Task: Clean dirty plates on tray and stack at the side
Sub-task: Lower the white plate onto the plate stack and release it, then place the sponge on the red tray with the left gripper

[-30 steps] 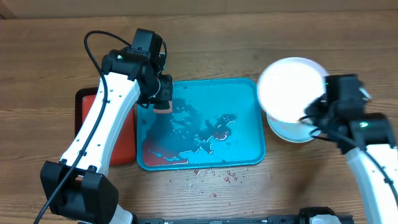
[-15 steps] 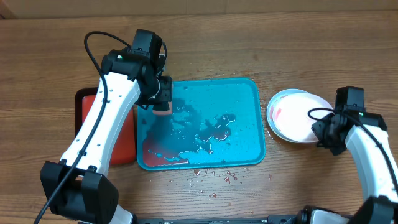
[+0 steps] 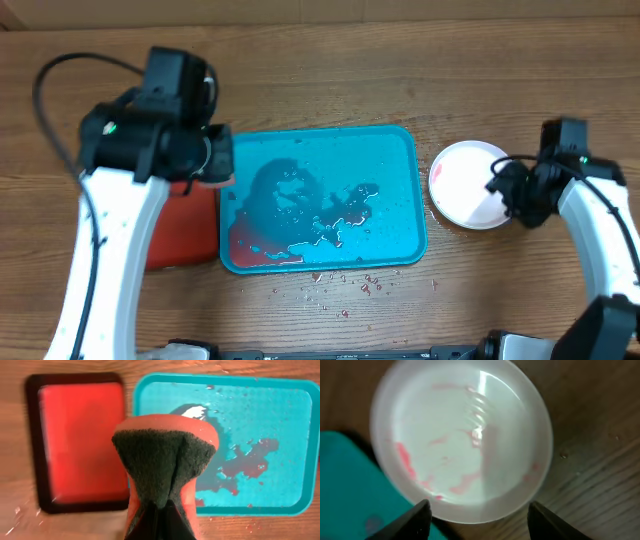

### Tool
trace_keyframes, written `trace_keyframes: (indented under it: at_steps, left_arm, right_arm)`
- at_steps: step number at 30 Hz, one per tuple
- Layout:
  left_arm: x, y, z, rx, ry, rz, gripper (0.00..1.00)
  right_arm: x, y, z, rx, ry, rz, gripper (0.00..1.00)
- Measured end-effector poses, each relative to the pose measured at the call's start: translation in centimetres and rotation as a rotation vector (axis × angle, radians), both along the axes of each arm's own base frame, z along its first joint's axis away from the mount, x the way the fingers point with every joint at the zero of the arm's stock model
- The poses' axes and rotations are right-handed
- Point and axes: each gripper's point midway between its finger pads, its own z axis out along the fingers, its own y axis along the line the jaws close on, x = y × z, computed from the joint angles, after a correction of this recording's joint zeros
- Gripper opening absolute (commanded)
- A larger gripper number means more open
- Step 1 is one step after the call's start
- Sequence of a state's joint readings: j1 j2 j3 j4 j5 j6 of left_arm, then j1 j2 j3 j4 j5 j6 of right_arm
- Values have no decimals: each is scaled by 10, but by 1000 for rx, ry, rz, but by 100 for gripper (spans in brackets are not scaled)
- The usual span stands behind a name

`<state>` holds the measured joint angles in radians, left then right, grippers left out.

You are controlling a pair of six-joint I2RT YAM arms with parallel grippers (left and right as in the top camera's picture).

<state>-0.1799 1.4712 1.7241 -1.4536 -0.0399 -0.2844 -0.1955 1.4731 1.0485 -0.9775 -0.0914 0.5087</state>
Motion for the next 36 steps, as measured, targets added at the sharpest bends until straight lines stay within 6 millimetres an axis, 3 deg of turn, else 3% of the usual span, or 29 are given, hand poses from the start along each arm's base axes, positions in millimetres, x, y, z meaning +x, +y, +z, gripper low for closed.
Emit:
trace_keyframes:
  at_steps: [5,9,13,17,23,30,33,35,36]
  left_arm:
    - [-20,35,4,73,31,134,4]
    - [-14,69,-16,117,42,259,4]
    - [-2,104,-56,124,46,372,4]
    - [17,124,-102,59,35,310,4]
    - [19,135,-170,31,142,238,4]
    - [19,134,-243,12,308,197,5]
    - [18,135,-255,15,334,195,14]
    - [18,135,-255,17,334,192,31]
    - [18,136,-255,19,337,189,44]
  right_arm:
    - [27,29,72,-22,-163,131,82]
    - [30,60,97,-20,-238,234,84]
    - [24,86,95,-10,-223,316,84]
    - [21,113,95,-13,-232,401,85]
    - [16,135,90,-30,-217,475,85]
    - [14,146,65,-36,-127,514,86]
    - [12,147,55,-38,-86,520,86]
    - [12,146,50,-42,-67,520,86]
    - [13,146,49,-42,-66,519,86]
